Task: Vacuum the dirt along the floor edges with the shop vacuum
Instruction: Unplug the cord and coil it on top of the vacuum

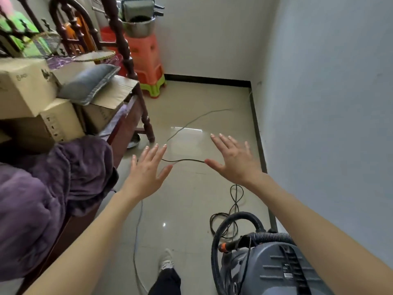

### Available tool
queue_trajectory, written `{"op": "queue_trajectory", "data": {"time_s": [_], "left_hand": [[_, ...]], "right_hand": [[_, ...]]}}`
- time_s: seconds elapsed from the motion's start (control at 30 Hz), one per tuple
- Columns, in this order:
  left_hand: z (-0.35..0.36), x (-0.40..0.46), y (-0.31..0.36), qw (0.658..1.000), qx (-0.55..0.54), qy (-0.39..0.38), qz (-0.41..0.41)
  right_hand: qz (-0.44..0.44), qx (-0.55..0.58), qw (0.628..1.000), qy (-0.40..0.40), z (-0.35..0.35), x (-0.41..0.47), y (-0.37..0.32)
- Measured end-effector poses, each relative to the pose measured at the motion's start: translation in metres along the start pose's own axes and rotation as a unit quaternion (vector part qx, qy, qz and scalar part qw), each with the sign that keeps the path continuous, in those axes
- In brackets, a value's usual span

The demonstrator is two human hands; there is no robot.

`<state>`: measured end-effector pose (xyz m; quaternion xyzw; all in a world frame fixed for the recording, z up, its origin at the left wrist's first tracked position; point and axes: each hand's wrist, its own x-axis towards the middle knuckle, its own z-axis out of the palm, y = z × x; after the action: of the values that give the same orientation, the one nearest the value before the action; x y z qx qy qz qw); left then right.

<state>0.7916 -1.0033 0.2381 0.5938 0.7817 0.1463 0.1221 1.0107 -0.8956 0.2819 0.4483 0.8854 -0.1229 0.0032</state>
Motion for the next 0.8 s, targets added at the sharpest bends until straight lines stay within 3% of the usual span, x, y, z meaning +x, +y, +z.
{"op": "queue_trajectory", "data": {"time_s": [0.23, 0.43, 0.8], "left_hand": [[0.001, 0.063, -0.116, 0.994, -0.019, -0.046, -0.093], [-0.008, 0.142, -0.201, 0.989, -0.036, -0.087, -0.112], [0.055, 0.261, -0.258, 0.968, -0.056, -0.204, -0.135]], "right_hand": [[-0.039, -0.025, 0.997, -0.056, 0.033, 0.134, -0.063], [-0.052, -0.015, 0.994, -0.097, 0.055, 0.264, -0.116], [-0.042, -0.006, 0.982, -0.182, 0.123, 0.406, -0.103]]}}
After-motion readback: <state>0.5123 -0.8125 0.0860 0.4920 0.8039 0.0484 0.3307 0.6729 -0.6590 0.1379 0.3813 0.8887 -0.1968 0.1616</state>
